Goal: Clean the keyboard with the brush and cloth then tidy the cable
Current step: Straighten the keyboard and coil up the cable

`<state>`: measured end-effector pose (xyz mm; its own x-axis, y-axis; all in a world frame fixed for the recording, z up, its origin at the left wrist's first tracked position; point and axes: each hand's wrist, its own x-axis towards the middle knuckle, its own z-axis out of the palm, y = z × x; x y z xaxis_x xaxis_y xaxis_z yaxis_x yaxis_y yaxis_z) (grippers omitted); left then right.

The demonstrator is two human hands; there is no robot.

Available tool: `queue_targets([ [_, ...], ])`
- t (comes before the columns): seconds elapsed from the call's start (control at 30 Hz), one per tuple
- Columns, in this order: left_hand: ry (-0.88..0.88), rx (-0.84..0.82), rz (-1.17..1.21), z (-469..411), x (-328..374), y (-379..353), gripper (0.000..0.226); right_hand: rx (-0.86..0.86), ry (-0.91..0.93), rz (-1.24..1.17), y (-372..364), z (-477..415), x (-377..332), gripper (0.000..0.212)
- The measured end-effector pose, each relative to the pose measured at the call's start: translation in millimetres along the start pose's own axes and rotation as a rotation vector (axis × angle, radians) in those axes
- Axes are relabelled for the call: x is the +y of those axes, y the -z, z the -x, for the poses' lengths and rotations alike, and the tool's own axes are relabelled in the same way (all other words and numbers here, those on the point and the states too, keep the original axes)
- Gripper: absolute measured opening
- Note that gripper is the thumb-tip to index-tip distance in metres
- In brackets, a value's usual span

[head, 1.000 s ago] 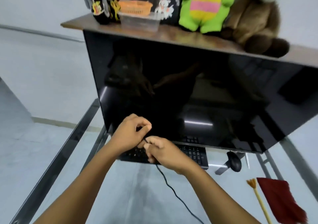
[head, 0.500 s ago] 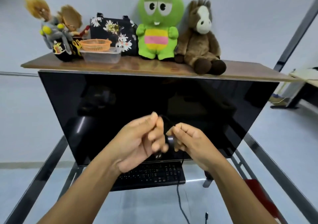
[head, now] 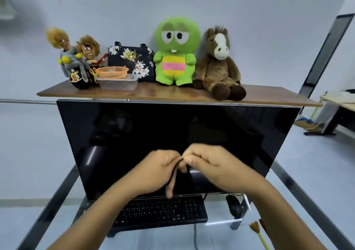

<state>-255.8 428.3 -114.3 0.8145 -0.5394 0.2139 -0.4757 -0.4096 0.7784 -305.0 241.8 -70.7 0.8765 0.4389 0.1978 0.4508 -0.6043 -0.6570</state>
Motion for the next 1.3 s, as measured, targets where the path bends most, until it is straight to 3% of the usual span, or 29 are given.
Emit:
queue_targets([
  [0.1,0.190,-0.020,0.768,22.9,21.1,-3.1,0.046,0.166,0.050,-0.047,18.0,-14.8,-1.9,0.007],
  [0.2,0.198,0.006,1.233,31.0,40.0,10.8,0.052,0.242,0.072,-0.047,18.5,-23.2,2.2,0.009],
  [0.27,0.125,0.020,1.499,31.4,53.3,23.3,0.045,0.252,0.044,-0.062,10.5,-24.7,4.9,0.016],
  [0.33,-0.023,0.175,1.682,26.0,61.5,37.8,0.035,0.212,-0.017,-0.083,-1.5,-23.0,10.3,0.021],
  [0.4,-0.149,0.461,1.744,15.4,64.9,53.5,0.032,0.120,-0.059,-0.048,-15.5,-18.3,12.9,0.022],
  [0.47,-0.185,0.754,1.524,2.7,58.1,66.0,0.029,0.019,-0.072,0.069,-25.6,-12.3,10.2,0.023],
  [0.53,-0.151,0.895,0.823,-6.7,40.5,66.8,0.026,-0.056,-0.056,0.158,-28.0,-9.4,1.8,0.025],
  [0.6,-0.106,0.691,0.139,-8.4,24.3,52.7,0.021,-0.069,0.016,0.269,-24.3,-12.0,-9.7,0.025],
  [0.67,-0.022,0.381,-0.145,-4.2,16.6,30.3,0.019,-0.043,0.129,0.366,-15.0,-18.7,-20.3,0.022],
  [0.73,0.120,0.177,0.093,5.4,18.4,12.3,0.028,-0.018,0.187,0.313,-0.4,-27.1,-24.7,0.013],
  [0.87,0.257,0.035,1.065,24.7,39.4,4.4,0.049,0.179,0.158,0.160,31.0,-37.8,-5.8,0.009],
  [0.93,0.206,0.082,1.432,23.6,50.8,12.2,0.046,0.183,0.111,0.196,27.8,-41.0,8.5,0.015],
  [1.0,0.108,0.306,1.606,14.7,57.2,23.0,0.040,0.086,0.049,0.265,8.6,-39.7,19.9,0.020],
  [1.07,0.033,0.619,1.437,2.2,54.5,32.2,0.037,-0.039,0.007,0.323,-17.1,-35.0,23.1,0.021],
  [1.13,0.005,0.802,0.902,-7.7,44.7,34.0,0.036,-0.119,0.028,0.364,-34.3,-30.8,14.7,0.021],
  [1.23,0.007,0.601,0.068,-11.2,28.5,21.7,0.030,-0.053,0.164,0.488,-23.4,-33.1,-5.2,0.024],
  [1.27,0.019,0.511,-0.090,-8.2,25.4,15.9,0.033,-0.016,0.220,0.503,-13.2,-33.8,-11.8,0.024],
  [1.3,0.034,0.446,-0.098,-4.5,23.6,11.0,0.038,0.009,0.258,0.490,-2.1,-34.0,-15.8,0.022],
])
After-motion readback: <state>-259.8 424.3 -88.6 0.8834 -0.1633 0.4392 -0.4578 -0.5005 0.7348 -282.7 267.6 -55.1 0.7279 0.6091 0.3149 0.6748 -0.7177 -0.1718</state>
